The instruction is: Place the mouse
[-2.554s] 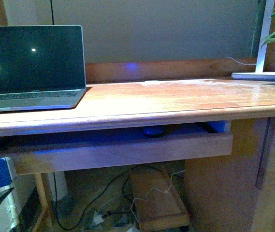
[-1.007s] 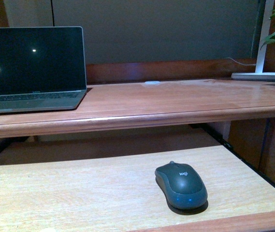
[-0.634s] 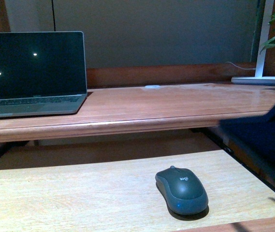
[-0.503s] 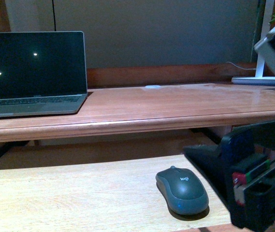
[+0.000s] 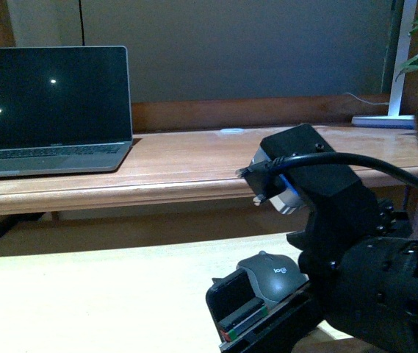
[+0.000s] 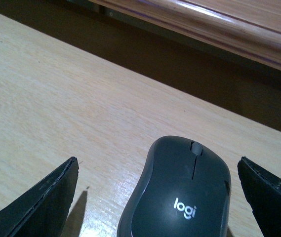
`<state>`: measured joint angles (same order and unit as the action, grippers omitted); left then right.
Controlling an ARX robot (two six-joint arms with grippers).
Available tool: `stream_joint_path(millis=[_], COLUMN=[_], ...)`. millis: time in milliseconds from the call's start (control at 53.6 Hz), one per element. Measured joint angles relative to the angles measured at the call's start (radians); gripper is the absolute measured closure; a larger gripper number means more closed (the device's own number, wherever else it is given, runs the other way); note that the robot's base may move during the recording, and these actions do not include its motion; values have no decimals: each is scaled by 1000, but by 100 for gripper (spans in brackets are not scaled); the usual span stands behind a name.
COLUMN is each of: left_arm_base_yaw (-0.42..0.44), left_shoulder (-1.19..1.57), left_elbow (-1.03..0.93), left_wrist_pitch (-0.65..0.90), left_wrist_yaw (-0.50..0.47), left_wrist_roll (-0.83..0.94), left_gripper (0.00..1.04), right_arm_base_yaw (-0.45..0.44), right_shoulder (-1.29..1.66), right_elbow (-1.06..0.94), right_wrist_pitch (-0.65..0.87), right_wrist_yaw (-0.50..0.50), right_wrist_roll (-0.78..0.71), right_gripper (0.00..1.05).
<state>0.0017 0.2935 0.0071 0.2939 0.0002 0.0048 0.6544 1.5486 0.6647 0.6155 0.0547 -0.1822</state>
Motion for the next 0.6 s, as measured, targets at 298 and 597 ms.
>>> stream_joint_path(millis=[298, 597], left_arm_base_yaw=[0, 0], left_shoulder=[-99, -281], left_elbow=[0, 0], left_wrist_pitch=[-99, -288], left_wrist_yaw=[0, 0], left_wrist_roll=[0, 0], left_gripper=[102, 102], right_arm_base_yaw=[-37, -48], right_shoulder=[36, 50], right_elbow=[79, 145], right_wrist_pitch=[-167, -321], right_wrist_yaw=[51, 20], right_wrist_roll=[26, 36], right_gripper=[7, 7])
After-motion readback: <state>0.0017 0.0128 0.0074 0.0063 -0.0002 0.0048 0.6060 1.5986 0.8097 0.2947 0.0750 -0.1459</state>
